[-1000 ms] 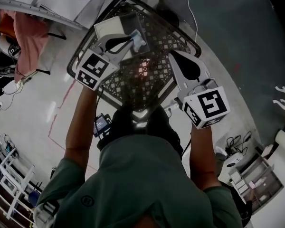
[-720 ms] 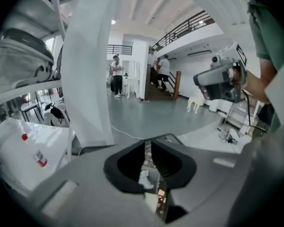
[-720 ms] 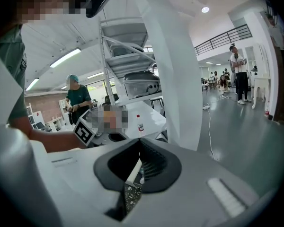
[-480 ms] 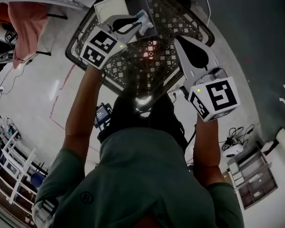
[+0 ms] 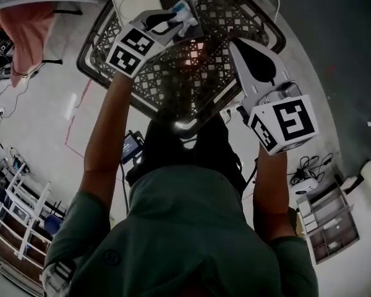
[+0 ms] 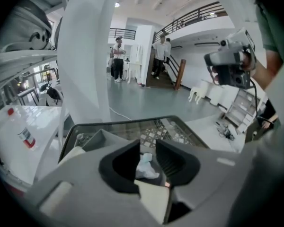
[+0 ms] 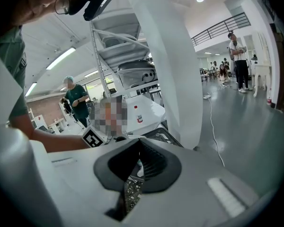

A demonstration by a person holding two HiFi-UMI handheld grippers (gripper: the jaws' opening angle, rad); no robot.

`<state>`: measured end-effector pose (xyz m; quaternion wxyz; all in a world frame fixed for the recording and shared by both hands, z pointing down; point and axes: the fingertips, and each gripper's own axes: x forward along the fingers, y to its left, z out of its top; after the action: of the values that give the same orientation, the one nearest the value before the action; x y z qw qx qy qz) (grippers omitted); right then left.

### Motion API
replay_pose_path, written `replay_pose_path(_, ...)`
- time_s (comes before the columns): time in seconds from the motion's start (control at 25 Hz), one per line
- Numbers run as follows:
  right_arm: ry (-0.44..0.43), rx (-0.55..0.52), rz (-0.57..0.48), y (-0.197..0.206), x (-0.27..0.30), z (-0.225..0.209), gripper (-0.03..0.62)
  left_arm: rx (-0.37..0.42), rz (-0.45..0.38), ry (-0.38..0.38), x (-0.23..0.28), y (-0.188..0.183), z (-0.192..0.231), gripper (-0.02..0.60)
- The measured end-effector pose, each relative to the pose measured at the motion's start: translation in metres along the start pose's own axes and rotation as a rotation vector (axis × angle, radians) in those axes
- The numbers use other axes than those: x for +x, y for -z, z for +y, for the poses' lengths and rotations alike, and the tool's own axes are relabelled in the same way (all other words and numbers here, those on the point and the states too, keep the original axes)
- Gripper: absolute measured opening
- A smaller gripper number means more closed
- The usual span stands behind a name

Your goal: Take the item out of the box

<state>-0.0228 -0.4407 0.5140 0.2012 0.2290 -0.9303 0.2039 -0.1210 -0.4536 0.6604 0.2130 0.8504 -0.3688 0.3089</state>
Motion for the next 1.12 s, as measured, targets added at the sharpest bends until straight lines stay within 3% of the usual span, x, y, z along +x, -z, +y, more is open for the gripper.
replay_pose_path(0.28,0.008,0.039,0.025,0.023,0.012,-0.019,0.005,-0.020,0.088,0.019,0.040,0.036,0.007,0.152)
replay_pose_path(0.48,0.010,0.063,0.040,0.043,0.020,-0.028,0.005,0.019,0.158,0.005,0.063,0.060,0.012,0.181)
replay_pose_path(0.88,0.002,0.096,0.067,0.064,0.024,-0.030,0.005,0.226,0.386,-0.055,0.091,0.094,0.017,0.178)
replay_pose_path(1.12,0.000,0.100,0.064,0.065,0.023,-0.031,0.005,0.332,0.501,-0.085,0.096,0.103,0.020,0.135)
